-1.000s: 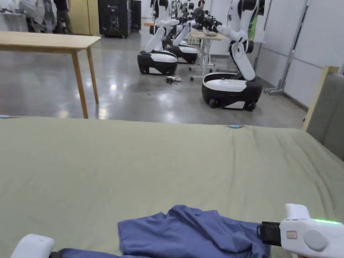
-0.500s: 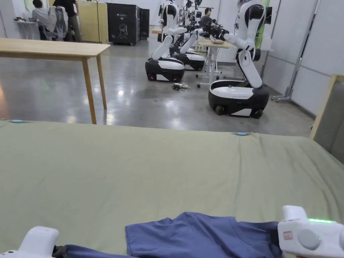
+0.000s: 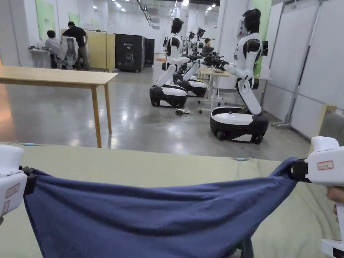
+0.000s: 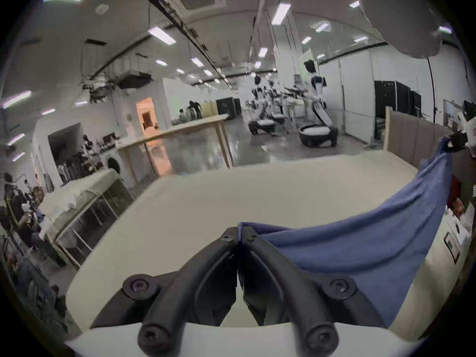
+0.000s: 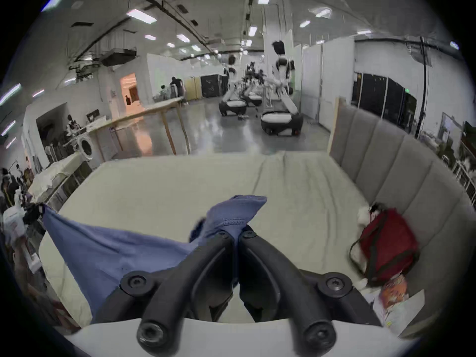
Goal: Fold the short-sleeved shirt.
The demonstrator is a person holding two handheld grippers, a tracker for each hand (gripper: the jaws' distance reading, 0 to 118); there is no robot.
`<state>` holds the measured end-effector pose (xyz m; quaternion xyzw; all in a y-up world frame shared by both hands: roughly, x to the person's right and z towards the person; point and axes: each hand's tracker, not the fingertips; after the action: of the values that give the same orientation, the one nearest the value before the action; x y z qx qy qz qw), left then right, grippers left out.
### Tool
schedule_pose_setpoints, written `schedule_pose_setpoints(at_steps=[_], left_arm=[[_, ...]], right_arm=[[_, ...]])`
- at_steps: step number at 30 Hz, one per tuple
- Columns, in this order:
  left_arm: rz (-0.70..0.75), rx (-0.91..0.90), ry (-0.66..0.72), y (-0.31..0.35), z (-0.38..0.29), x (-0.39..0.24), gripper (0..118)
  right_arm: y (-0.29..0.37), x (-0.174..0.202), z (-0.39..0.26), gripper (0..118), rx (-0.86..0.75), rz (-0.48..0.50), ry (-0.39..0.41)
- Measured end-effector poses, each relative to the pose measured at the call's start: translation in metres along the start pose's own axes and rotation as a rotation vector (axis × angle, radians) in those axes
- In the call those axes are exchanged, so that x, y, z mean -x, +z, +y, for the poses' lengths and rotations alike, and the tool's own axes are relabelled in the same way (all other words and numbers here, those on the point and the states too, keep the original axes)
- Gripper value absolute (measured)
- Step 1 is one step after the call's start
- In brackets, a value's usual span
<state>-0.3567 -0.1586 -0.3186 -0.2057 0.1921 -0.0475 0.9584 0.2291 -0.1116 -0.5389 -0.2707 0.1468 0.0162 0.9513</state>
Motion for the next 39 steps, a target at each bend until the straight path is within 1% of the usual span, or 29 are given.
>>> schedule_pose_setpoints(at_steps=[3, 5, 8, 14, 16, 19, 23, 27, 29, 33, 36, 39], left_arm=[[0.037, -0.056, 0.031, 0.0, 0.034, 0.019, 0], [0.049, -0.118, 0.066, -0.002, 0.058, 0.031, 0], [0.06, -0.145, 0.087, -0.006, 0.088, 0.039, 0], [0.061, -0.226, 0.156, -0.031, 0.149, 0.048, 0], [0.076, -0.251, 0.165, -0.039, 0.166, 0.049, 0], [0.115, -0.299, 0.119, -0.054, 0.19, 0.048, 0], [0.141, -0.319, 0.101, -0.07, 0.212, 0.046, 0], [0.148, -0.317, 0.115, -0.093, 0.21, 0.041, 0], [0.138, -0.297, 0.139, -0.106, 0.198, 0.037, 0], [0.124, -0.236, 0.138, -0.137, 0.157, 0.022, 0], [0.1, -0.182, 0.136, -0.156, 0.125, 0.012, 0], [0.084, -0.15, 0.141, -0.158, 0.098, -0.006, 0]], right_arm=[[0.02, -0.003, 0.031, 7, -0.078, -0.007, -0.033], [0.031, -0.008, 0.053, 7, -0.124, 0.001, -0.083], [0.038, -0.013, 0.082, 7, -0.17, 0.031, -0.141], [0.041, 0.004, 0.13, 7, -0.281, -0.01, -0.107], [0.037, 0.005, 0.146, 7, -0.317, -0.012, -0.109], [0.035, 0.012, 0.167, 7, -0.348, -0.023, -0.12], [0.02, 0.017, 0.185, 7, -0.382, -0.041, -0.128], [-0.007, 0.016, 0.186, 7, -0.376, -0.049, -0.137], [-0.03, 0.008, 0.18, 7, -0.356, -0.048, -0.157], [-0.075, 0.001, 0.142, 7, -0.303, -0.06, -0.2], [-0.103, -0.003, 0.11, 7, -0.256, -0.088, -0.201], [-0.122, -0.01, 0.083, 7, -0.219, -0.099, -0.208]])
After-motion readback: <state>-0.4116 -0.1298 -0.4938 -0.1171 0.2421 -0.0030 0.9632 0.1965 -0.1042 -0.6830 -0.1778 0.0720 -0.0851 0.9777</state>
